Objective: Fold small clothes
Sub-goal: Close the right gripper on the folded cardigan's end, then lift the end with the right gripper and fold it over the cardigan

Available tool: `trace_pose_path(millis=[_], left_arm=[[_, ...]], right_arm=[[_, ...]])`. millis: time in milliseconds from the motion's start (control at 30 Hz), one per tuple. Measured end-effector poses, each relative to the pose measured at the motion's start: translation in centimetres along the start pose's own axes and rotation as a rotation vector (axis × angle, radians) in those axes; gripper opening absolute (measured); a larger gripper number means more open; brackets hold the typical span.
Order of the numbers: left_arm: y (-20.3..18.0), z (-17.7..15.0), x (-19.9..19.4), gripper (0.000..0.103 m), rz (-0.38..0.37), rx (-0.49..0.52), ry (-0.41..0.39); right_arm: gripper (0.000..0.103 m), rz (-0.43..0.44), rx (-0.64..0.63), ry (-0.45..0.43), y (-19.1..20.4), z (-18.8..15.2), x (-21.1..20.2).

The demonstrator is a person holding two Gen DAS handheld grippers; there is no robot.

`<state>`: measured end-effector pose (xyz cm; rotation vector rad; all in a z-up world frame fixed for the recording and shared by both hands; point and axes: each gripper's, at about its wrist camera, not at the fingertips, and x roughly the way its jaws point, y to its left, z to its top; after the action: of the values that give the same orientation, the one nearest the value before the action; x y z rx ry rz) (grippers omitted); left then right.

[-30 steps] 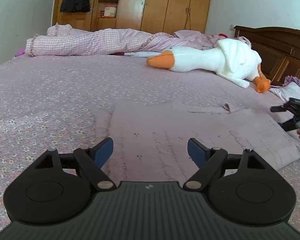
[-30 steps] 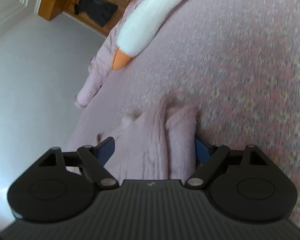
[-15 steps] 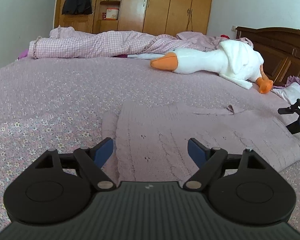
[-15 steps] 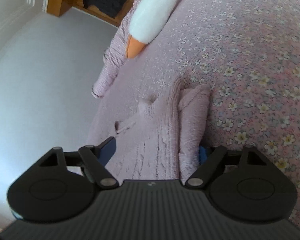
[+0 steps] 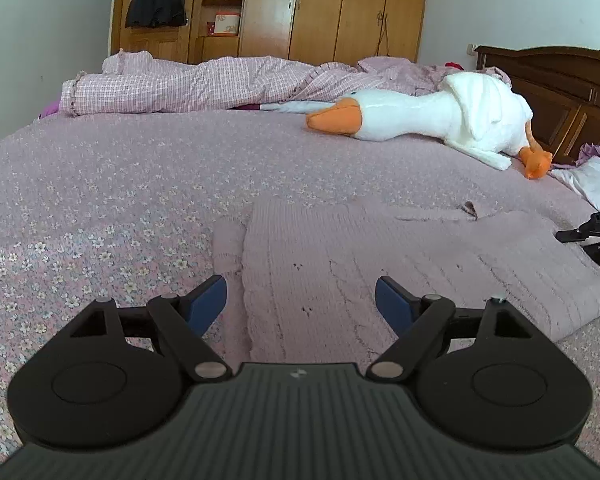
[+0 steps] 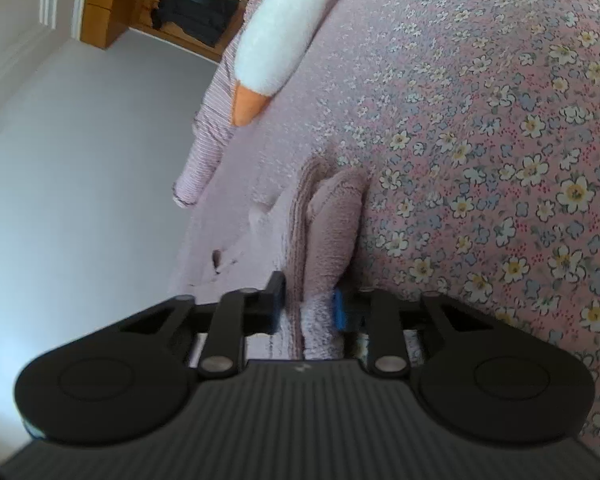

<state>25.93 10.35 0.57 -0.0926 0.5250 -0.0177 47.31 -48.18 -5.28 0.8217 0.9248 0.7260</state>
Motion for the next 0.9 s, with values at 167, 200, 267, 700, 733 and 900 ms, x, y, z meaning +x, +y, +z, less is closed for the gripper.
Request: trace_pose_path(millis=[167, 200, 267, 700, 733, 900], left_arm=[[-0.3, -0.1, 0.1, 0.086, -0.006, 0.006, -0.002], [-0.3, -0.1, 0.0, 0.086, -0.01, 0.004, -0.004], [-0.3, 0.0, -0.1, 0.086, -0.014, 0.003, -0.007], [1.3, -0.1, -2.2, 0.086, -0.04, -0.019, -0.094], [1.7, -0.2, -2.4, 0.086, -0.045, -0.023, -0.097], [3.9, -0.9, -3.0, 0.086, -0.048, -0.077, -0.122]], right_arm=[[0.018, -0.067, -0.062, -0.033, 2.6, -0.6, 0.7], [0.018, -0.082, -0.067, -0.037, 3.1, -0.6, 0.7], [0.018, -0.111, -0.09, -0.046, 4.7, -0.7, 0.6], [0.017, -0.424, -0.157, -0.013, 14.7, 0.0, 3.9], [0.017, -0.443, -0.161, -0.011, 15.4, 0.0, 4.2], [0.017, -0.516, -0.198, -0.001, 18.7, -0.4, 5.6]])
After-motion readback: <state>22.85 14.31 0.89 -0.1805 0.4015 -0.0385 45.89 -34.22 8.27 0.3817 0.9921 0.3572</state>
